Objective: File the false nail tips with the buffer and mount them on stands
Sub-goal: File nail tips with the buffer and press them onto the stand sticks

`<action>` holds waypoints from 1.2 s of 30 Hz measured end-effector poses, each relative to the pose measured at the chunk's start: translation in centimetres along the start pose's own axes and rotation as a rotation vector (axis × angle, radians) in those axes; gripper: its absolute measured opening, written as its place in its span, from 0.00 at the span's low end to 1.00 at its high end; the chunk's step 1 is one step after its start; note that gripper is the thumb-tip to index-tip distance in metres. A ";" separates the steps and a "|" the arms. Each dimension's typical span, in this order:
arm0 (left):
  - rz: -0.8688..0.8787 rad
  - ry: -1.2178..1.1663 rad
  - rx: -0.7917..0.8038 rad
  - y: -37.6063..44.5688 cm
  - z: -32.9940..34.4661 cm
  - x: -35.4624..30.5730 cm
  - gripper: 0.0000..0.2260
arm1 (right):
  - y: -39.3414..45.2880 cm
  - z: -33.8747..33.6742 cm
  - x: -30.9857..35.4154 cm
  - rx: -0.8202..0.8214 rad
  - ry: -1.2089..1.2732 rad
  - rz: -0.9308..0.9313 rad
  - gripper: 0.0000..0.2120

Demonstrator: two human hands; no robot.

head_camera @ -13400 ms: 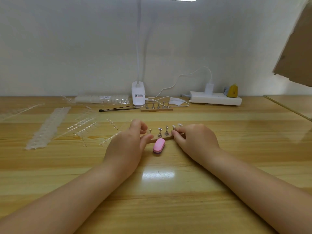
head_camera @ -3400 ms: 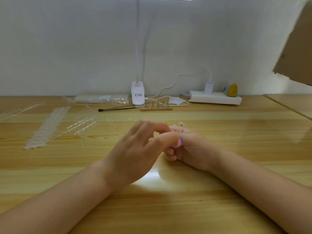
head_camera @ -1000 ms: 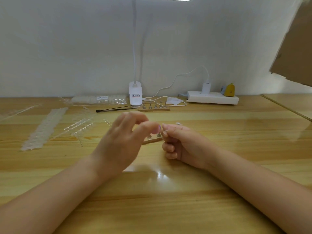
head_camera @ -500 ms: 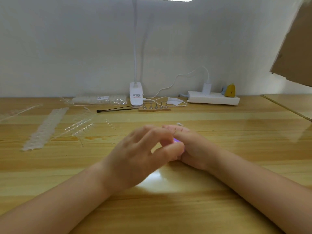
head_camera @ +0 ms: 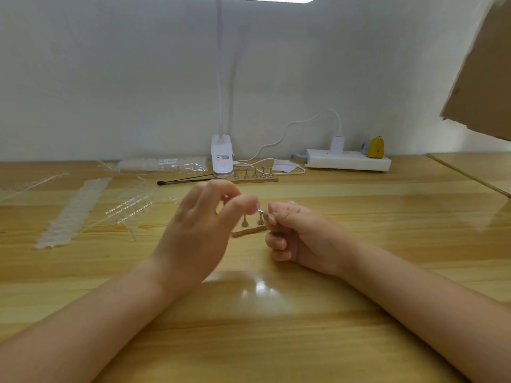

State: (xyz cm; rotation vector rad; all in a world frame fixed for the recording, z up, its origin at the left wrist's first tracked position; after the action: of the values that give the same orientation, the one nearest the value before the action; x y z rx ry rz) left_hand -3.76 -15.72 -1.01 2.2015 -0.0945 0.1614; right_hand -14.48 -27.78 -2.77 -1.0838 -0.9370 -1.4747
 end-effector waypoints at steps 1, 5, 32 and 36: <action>-0.009 -0.014 -0.023 0.0 -0.1 -0.1 0.21 | 0.0 0.0 -0.1 -0.001 0.001 0.000 0.09; 0.174 -0.046 -0.011 -0.1 0.2 -2.5 0.16 | 0.0 0.1 -0.1 0.026 -0.055 0.009 0.04; -0.196 0.032 0.109 0.0 0.1 0.2 0.08 | 0.2 -0.4 -0.2 -0.063 0.054 -0.009 0.10; -0.165 0.046 0.295 -0.3 0.6 -0.3 0.07 | 0.5 -0.9 -0.1 -0.186 0.100 -0.050 0.11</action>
State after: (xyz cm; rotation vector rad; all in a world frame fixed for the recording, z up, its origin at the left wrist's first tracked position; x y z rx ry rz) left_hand -4.01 -16.05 -1.64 2.4852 0.1455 0.1398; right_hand -14.16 -28.63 -3.13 -1.1151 -0.7732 -1.6677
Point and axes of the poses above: each hand's wrist, its own y-axis towards the middle knuckle, its own z-axis out of the palm, x = y × z, the point moved 3 cm from there along y, towards the middle knuckle, and after that the axes turned 6 degrees about x, right-handed, at the moved point
